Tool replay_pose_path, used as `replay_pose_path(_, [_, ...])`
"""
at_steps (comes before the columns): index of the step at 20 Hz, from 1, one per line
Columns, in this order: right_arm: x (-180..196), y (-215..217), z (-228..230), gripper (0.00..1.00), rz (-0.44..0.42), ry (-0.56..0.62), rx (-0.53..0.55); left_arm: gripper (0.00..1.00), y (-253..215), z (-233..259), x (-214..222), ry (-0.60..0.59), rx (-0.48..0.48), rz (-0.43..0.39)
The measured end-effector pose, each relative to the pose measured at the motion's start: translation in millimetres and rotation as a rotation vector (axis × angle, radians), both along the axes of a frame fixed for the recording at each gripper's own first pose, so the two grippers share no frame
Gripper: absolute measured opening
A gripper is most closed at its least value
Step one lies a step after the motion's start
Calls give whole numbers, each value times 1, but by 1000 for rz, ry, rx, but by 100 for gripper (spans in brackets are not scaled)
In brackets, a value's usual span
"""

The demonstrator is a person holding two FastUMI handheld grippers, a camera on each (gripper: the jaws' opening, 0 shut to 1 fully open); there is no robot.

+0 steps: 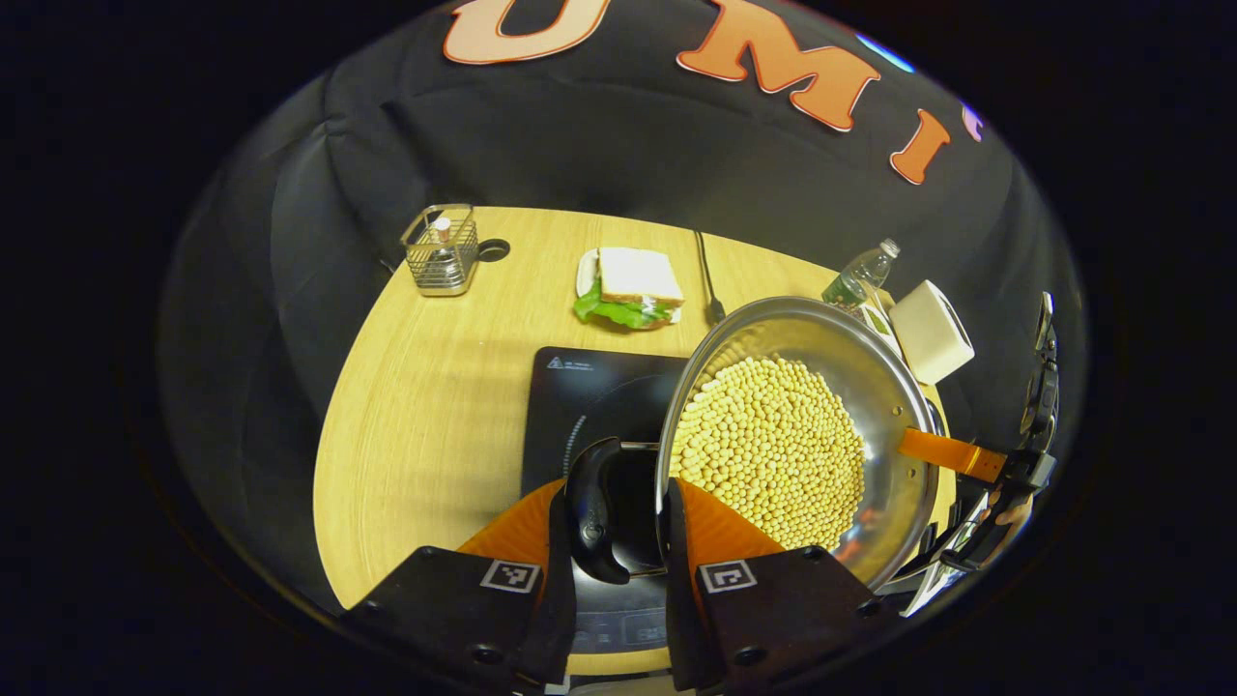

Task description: First push the handle of the pot to place it horizontally, then grasp the pot with both hands and set it on the induction cooktop.

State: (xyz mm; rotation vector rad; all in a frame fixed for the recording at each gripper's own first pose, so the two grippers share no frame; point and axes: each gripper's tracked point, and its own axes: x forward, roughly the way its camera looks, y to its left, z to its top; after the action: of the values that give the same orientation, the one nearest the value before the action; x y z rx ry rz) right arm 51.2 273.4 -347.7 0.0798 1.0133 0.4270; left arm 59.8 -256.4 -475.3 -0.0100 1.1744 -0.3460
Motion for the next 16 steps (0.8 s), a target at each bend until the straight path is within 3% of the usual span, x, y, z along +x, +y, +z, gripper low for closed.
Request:
replay_pose_path(9, [-15, 42, -24, 48, 15, 15, -24, 46, 37, -10, 6, 22, 0, 36])
replay_pose_path(16, [-20, 58, -39, 48, 12, 24, -54, 46, 25, -45, 21, 64, -7, 35])
